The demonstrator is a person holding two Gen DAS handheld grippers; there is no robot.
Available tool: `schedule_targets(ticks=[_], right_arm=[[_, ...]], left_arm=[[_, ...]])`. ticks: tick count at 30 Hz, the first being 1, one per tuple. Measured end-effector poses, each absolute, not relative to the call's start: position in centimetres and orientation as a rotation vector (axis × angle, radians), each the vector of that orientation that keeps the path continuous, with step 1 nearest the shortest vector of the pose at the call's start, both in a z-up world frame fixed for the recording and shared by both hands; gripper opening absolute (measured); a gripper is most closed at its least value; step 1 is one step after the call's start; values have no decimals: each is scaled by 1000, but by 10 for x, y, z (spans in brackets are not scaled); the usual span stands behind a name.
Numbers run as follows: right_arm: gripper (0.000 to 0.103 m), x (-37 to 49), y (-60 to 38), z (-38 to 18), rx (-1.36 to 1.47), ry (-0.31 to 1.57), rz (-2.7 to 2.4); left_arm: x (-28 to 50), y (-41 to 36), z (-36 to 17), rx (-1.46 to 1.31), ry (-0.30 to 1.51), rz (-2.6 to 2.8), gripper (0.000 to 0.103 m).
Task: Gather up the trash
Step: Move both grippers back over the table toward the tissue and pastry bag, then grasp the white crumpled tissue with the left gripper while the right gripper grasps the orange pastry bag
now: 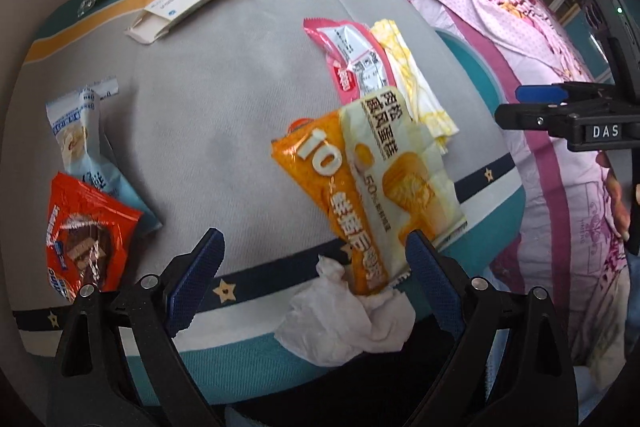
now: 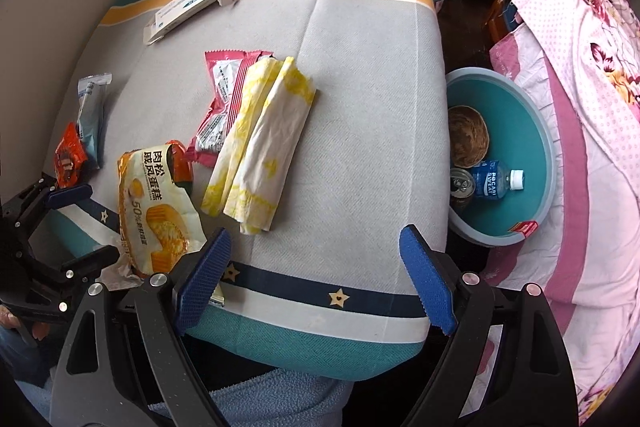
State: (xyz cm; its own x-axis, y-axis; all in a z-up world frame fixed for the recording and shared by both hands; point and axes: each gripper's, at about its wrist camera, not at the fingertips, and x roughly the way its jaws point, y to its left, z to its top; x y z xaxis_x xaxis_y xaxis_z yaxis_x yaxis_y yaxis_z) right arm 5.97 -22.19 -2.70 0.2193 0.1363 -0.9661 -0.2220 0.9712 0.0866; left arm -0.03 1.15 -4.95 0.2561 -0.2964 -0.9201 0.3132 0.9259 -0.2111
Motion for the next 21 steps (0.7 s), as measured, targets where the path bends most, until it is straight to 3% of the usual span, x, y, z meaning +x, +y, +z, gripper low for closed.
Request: schedule_targets(ticks=[12,13,14,15,17,21], right_arm=[[82,36,-183,-50,-39,1390,355],[82,35,-181,-51,-29,1398,364],[82,35,-179,-54,-19,1405,374],[82,34,-177,-56,-9,1413,383],[82,34,-173,-60,8,1427,397],[82,36,-166,-66,52,1448,432]], left_arm=[[-28,7,-78,61,1303,-426,91],[-29,6,-79,74,1297,-424,84],[-29,4,-80,82,1298,-427,71],[-30,4,-80,91,1292,-421,67],[-30,6,-78,88,1282,-428,26],[-24,17,-76,49,1267,-411,19]])
